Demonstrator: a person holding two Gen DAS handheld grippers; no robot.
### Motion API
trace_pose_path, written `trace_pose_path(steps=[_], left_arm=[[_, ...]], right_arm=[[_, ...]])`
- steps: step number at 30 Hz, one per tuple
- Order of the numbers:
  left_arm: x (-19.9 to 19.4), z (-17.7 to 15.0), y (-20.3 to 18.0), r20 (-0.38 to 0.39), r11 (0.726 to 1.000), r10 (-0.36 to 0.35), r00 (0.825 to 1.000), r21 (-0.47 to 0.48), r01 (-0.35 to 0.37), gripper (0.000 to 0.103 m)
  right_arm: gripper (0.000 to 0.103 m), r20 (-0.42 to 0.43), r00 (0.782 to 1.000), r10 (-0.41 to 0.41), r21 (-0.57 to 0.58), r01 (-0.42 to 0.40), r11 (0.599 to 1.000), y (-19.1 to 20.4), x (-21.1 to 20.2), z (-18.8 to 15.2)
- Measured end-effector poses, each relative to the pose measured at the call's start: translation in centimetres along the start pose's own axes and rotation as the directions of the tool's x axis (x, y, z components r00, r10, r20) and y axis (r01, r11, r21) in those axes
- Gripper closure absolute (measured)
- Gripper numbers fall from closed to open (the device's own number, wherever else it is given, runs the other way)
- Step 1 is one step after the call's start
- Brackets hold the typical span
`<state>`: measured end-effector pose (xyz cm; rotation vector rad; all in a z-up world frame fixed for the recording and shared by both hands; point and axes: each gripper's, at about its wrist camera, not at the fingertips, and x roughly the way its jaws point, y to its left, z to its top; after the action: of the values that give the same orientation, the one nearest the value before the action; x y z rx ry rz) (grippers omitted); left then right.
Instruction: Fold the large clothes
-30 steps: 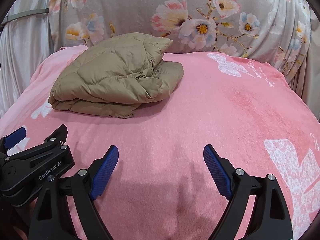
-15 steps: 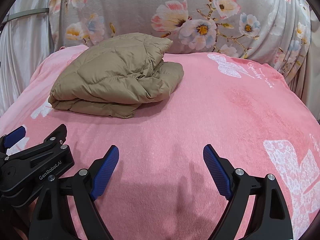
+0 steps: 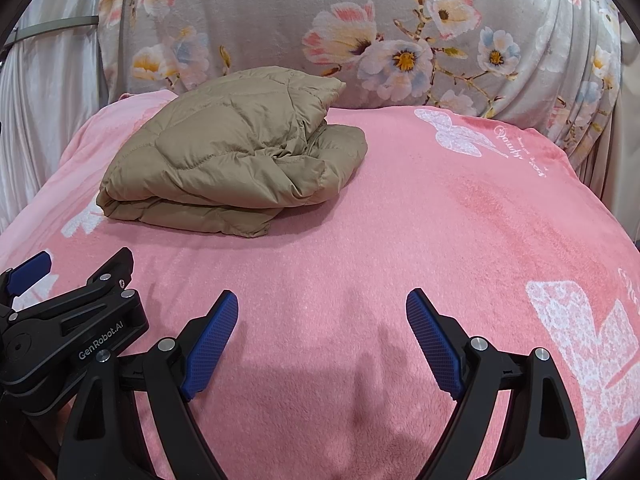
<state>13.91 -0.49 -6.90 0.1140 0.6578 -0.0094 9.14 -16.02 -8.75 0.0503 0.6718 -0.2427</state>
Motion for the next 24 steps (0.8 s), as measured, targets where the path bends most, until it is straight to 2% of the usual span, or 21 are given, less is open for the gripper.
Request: trace_pose_path(steps=[24], left_arm=[[-0.02,-0.14,-0.13,0.006,1.0,0.001,1.0,0.002,-0.001,0.012]], right_arm=[[0.019,0.003,1.0,-0.003,-0.004,0.003,1.0,0.08,-0.06,0.07]])
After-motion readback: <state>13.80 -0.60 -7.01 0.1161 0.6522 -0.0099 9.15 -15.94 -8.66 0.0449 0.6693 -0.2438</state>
